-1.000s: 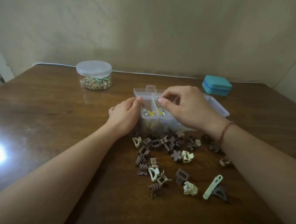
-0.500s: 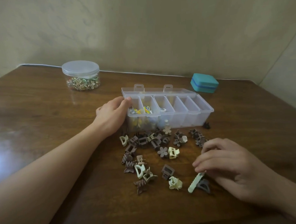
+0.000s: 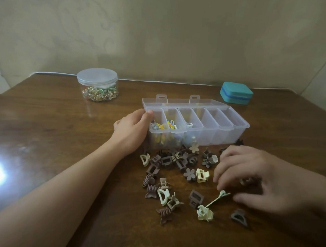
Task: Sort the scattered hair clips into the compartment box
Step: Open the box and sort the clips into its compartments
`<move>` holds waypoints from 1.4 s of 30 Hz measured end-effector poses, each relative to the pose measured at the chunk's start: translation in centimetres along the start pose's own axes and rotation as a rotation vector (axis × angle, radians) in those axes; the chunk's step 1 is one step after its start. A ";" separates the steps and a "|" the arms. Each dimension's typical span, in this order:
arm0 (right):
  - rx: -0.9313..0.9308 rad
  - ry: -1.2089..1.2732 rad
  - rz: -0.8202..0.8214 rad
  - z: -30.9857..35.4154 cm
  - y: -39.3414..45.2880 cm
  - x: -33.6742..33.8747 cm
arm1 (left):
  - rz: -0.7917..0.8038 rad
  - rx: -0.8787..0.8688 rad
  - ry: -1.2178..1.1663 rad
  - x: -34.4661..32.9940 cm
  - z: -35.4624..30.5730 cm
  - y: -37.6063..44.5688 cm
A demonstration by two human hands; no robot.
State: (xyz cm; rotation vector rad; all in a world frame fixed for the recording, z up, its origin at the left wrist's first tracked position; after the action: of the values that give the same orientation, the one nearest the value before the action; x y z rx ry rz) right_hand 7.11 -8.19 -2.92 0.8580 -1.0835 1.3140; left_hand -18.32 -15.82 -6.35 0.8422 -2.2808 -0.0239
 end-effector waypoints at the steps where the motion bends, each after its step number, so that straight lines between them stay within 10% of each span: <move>1: 0.033 -0.029 0.014 0.4 0.1 -0.3 | -0.005 -0.005 0.004 0.0 0.0 0.0; 11: 0.032 0.189 -0.366 -0.4 0.8 2.9 | -0.007 -0.015 -0.018 0.0 -0.2 0.0; 17: -0.282 0.270 -0.765 -2.4 7.4 6.1 | 0.002 -0.011 -0.016 0.0 0.0 0.1; 27: -0.090 -0.024 -0.775 -1.2 7.1 5.5 | -0.001 0.037 -0.073 -0.1 0.1 0.2; 36: 0.154 -0.215 -0.153 3.4 6.6 1.1 | -0.158 0.164 -0.278 1.5 1.6 0.6; 42: 0.227 -0.168 -0.182 3.0 6.5 1.3 | -0.047 0.072 -0.245 1.0 0.9 0.7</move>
State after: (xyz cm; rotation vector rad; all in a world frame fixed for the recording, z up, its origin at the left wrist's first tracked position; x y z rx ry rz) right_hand 0.19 -10.02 -1.42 1.2260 -0.9705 1.2431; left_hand -19.81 -16.05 -6.21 0.9759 -2.5025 -0.0694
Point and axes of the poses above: each hand's wrist, its own y-axis towards the middle knuckle, its own x-axis out of the back of the hand, z = x × y, the point moved 6 cm from there along y, towards the middle knuckle, and after that the axes turned 7 degrees about -x, right-handed, at the moved point
